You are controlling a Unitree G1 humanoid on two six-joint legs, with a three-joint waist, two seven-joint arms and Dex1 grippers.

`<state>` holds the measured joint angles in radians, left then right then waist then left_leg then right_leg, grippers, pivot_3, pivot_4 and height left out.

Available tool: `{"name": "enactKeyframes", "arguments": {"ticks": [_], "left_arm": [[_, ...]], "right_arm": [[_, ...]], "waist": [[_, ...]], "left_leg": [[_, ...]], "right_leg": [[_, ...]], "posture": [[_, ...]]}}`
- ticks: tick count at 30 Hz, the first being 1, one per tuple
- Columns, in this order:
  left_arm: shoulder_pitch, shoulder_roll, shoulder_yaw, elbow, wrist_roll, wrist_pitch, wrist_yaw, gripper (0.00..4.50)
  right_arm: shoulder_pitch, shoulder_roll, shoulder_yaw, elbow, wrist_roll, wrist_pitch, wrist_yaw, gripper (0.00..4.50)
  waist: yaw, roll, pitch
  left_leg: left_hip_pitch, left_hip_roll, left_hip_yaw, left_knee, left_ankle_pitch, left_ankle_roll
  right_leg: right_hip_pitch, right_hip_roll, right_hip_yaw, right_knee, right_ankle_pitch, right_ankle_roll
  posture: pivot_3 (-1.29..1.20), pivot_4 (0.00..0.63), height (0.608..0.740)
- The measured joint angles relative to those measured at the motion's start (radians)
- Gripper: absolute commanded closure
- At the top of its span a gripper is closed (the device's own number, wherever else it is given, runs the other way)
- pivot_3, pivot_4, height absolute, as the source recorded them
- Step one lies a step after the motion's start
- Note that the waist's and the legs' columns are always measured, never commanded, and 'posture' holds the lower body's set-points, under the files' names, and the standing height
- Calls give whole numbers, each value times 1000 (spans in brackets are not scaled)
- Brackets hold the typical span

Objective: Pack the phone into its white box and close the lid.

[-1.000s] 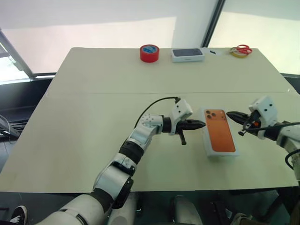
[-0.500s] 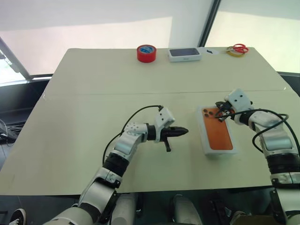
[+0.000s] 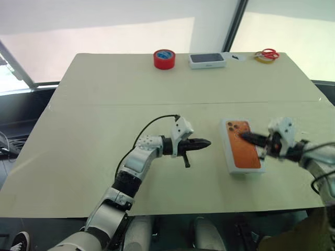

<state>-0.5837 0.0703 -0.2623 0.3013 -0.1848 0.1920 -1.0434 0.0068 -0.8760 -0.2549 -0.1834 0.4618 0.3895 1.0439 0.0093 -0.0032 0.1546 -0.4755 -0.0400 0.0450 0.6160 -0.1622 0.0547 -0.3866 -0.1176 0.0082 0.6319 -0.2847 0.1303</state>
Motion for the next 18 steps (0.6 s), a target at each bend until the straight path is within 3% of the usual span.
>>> {"name": "enactKeyframes", "arguments": {"ticks": [8, 18], "left_arm": [[13, 54, 3, -17, -17, -76, -60, 4500], [13, 34, 1, -9, -21, -92, -31, 4500]], "right_arm": [[192, -57, -11, -89, -9, -17, 101, 4449], [134, -51, 82, 55, -197, -195, 40, 4449]], "waist": [[7, -1, 0], [4, -1, 0]], "left_leg": [[6, 0, 0, -1, 0, 0], [6, 0, 0, -1, 0, 0]], "right_leg": [[3, -1, 0, -5, -2, -4], [3, -1, 0, -4, -2, -4]], "posture": [[0, 150, 738], [0, 150, 738]]}}
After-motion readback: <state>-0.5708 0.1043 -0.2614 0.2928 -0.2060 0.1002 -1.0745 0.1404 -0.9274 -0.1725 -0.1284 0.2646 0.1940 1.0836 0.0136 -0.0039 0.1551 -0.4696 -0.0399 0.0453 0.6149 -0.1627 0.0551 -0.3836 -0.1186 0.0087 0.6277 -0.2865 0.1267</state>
